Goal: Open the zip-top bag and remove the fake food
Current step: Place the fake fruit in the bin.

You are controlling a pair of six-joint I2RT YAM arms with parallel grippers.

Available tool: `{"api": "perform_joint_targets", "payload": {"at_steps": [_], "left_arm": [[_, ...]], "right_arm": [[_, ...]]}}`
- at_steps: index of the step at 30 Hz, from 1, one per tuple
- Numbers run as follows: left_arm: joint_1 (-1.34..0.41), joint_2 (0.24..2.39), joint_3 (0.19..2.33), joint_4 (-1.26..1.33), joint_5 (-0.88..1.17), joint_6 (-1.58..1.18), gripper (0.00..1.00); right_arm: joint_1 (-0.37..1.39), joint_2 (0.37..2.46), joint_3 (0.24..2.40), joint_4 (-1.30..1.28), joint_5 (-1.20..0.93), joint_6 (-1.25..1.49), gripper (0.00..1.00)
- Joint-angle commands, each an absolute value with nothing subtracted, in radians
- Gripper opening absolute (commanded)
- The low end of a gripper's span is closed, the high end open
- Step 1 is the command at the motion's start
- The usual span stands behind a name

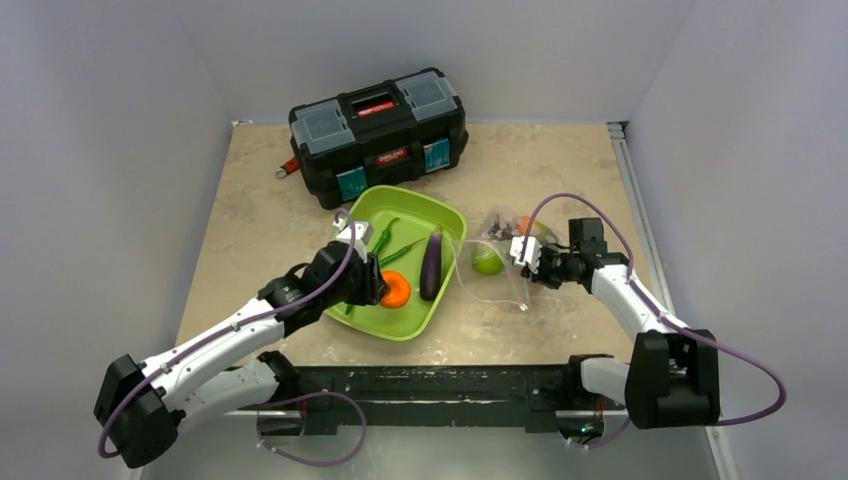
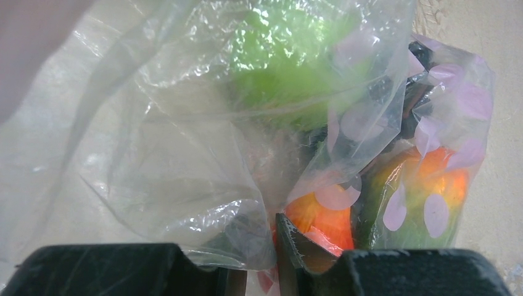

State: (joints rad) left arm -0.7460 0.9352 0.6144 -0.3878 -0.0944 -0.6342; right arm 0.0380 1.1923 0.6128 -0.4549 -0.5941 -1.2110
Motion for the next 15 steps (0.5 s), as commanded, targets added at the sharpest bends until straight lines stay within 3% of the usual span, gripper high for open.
{"api": "perform_joint_targets", "payload": {"at_steps": [1,15], "left_arm": [[-0.736,0.942,0.609,-0.356,-0.111,-0.626,0.00],[-0.732,0.954,0.604,-0.351,-0.117,-0.635,0.00]], "right_arm": [[0.033,1.201,0.616,-0.462,-0.620,-1.198,0.21],[0.032,1.200,0.614,-0.463,-0.620,-1.199,0.25]]}}
